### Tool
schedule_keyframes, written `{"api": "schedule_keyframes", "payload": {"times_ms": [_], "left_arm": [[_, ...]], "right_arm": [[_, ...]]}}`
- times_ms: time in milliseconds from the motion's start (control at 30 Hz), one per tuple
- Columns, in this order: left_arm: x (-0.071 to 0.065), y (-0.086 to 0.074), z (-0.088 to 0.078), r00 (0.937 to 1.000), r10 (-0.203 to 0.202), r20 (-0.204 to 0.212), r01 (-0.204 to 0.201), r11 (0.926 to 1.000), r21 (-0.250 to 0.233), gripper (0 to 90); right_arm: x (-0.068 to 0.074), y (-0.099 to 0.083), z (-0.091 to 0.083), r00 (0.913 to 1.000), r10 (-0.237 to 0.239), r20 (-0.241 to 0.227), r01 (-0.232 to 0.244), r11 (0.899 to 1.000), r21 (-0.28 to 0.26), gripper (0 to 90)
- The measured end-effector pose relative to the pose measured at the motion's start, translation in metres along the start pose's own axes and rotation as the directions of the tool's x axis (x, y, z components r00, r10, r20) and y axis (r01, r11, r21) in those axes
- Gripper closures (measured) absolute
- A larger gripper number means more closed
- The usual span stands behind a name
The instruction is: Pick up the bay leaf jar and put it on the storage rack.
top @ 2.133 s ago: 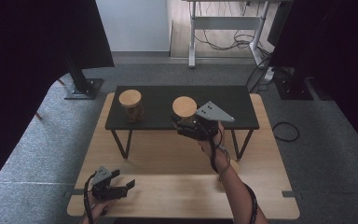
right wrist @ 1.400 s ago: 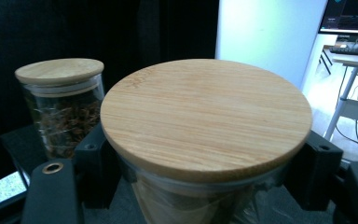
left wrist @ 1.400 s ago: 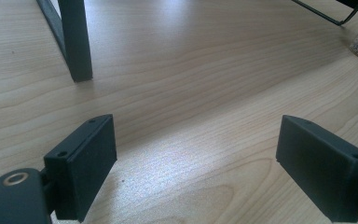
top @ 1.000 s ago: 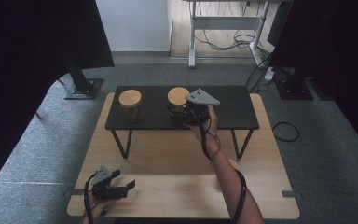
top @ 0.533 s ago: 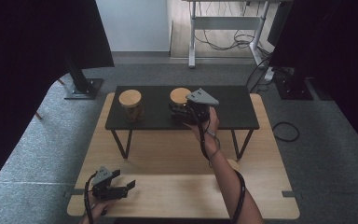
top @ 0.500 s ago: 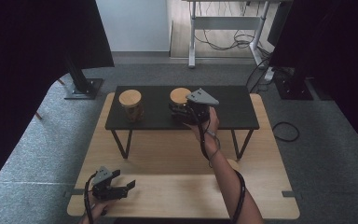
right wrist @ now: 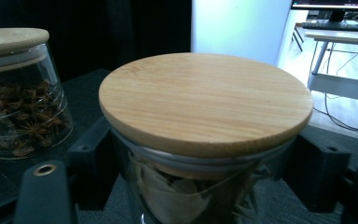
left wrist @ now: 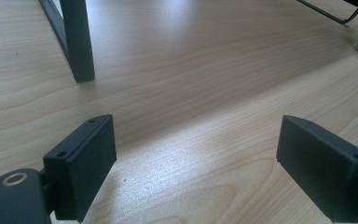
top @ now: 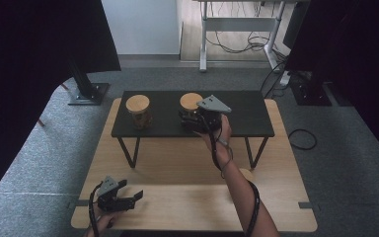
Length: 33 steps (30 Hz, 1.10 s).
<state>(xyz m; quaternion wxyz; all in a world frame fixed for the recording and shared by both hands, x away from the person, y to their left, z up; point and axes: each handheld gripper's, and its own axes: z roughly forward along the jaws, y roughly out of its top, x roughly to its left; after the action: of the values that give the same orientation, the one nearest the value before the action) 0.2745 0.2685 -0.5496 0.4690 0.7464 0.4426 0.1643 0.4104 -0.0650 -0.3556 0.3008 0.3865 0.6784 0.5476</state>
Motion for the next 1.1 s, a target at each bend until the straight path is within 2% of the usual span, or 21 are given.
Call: {"api": "schedule_keyframes", "payload": {"times_ms": [200, 367, 500, 600, 733, 800, 1100], "left_arm": [[0.0, -0.001, -0.001, 1.0, 0.005, 0.005, -0.005, 0.9999, -0.01, 11.5], [-0.001, 0.001, 0.002, 0.9998, 0.021, 0.006, -0.021, 0.9997, 0.013, 11.2], [0.0, 0.003, 0.004, 0.9998, 0.018, 0.009, -0.018, 0.9998, 0.012, 11.2], [0.001, 0.003, 0.005, 0.9998, 0.016, 0.011, -0.016, 0.9998, 0.01, 11.2], [0.001, 0.003, 0.005, 0.9998, 0.016, 0.008, -0.016, 0.9998, 0.01, 11.3], [0.001, 0.003, 0.005, 0.9998, 0.016, 0.006, -0.016, 0.9998, 0.011, 11.2], [0.0, 0.003, 0.005, 0.9998, 0.021, -0.003, -0.021, 0.9997, 0.009, 10.9]], "right_arm": [[0.002, 0.0, -0.01, 1.0, 0.004, 0.004, -0.004, 1.0, -0.019, 12.4], [0.002, 0.0, -0.022, 1.0, -0.008, -0.003, 0.008, 0.999, -0.032, 11.7], [0.001, -0.006, -0.037, 0.9996, -0.008, -0.028, 0.007, 0.999, -0.037, 11.4], [0.0, -0.012, -0.05, 0.9978, -0.012, -0.065, 0.009, 0.998, -0.055, 11.3], [-0.003, -0.02, -0.066, 0.9939, -0.014, -0.109, 0.005, 0.997, -0.078, 11.4], [-0.003, -0.023, -0.074, 0.9899, -0.001, -0.142, -0.013, 0.996, -0.093, 11.5], [0.006, -0.038, -0.098, 0.9843, -0.02, -0.175, -0.001, 0.993, -0.122, 11.7]]}}
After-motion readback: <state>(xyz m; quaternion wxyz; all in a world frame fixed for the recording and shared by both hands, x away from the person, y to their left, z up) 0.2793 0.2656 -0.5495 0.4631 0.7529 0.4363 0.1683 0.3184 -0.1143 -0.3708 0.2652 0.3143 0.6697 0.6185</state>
